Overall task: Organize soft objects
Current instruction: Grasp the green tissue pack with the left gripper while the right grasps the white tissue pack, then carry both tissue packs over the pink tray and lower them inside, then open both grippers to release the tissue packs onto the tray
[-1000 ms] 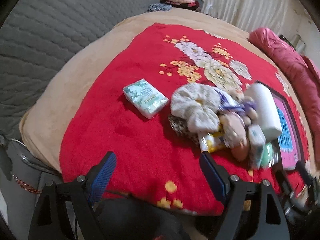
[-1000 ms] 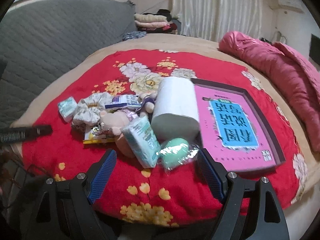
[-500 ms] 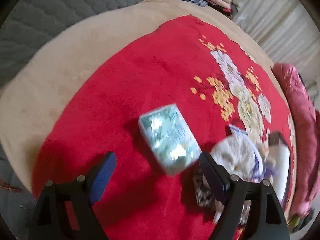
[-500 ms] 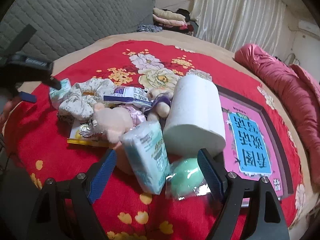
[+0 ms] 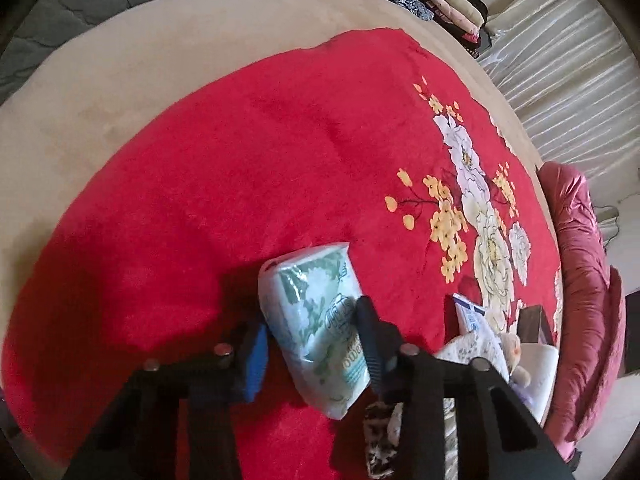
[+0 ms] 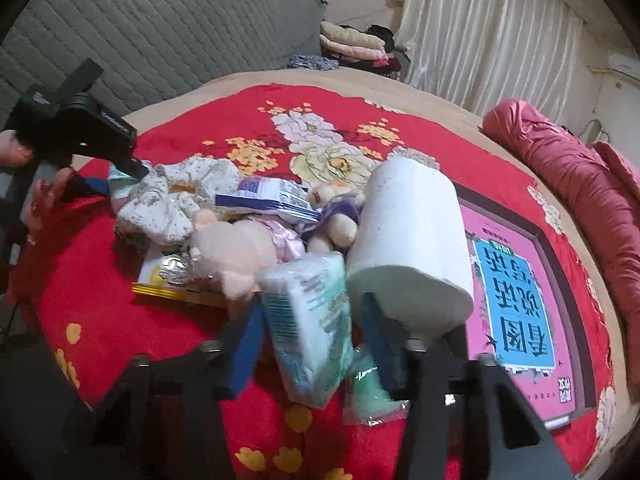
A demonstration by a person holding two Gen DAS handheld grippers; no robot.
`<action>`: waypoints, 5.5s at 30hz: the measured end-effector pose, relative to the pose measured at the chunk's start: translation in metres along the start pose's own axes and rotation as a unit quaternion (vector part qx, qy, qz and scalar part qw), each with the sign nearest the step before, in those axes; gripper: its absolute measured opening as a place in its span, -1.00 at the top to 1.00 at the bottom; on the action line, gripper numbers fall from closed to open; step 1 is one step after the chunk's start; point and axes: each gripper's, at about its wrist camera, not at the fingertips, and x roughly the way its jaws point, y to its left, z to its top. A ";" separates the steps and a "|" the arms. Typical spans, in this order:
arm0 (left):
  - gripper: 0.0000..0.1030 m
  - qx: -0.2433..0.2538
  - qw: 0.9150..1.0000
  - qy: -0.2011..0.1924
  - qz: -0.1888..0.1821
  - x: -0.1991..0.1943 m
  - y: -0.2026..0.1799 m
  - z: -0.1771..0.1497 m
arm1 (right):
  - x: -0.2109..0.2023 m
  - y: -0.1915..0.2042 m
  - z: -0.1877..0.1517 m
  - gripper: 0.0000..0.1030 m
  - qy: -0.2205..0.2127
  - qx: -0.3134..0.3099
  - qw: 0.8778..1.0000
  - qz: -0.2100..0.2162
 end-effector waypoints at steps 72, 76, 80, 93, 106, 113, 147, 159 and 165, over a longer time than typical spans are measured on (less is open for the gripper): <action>0.63 0.422 0.900 0.090 -0.061 0.064 -0.335 -0.252 | -0.012 -0.243 -0.054 0.44 0.077 0.214 0.966 -0.119; 0.62 0.422 0.900 0.091 -0.061 0.063 -0.335 -0.251 | -0.012 -0.245 -0.053 0.34 0.075 0.230 0.965 -0.101; 0.61 0.427 0.898 0.089 -0.059 0.064 -0.336 -0.253 | -0.014 -0.248 -0.055 0.19 0.078 0.245 0.962 -0.094; 0.59 0.429 0.895 0.106 -0.061 0.066 -0.334 -0.257 | -0.045 -0.262 -0.058 -0.15 0.031 0.293 0.950 -0.103; 0.55 0.440 0.887 0.122 -0.065 0.064 -0.329 -0.264 | -0.050 -0.259 -0.058 -0.30 0.031 0.316 0.941 -0.115; 0.46 0.444 0.884 0.131 -0.064 0.064 -0.328 -0.266 | -0.058 -0.263 -0.061 -0.31 0.017 0.327 0.935 -0.136; -0.25 0.410 0.887 0.121 -0.177 -0.019 -0.284 -0.268 | -0.068 -0.280 -0.077 -0.43 0.002 0.363 0.916 -0.172; -0.26 0.338 0.924 0.006 -0.179 -0.088 -0.224 -0.189 | -0.092 -0.256 -0.049 -0.51 -0.052 0.320 0.932 -0.164; -0.26 0.258 0.955 -0.049 -0.140 -0.101 -0.168 -0.122 | -0.098 -0.232 -0.031 -0.51 -0.064 0.302 0.942 -0.131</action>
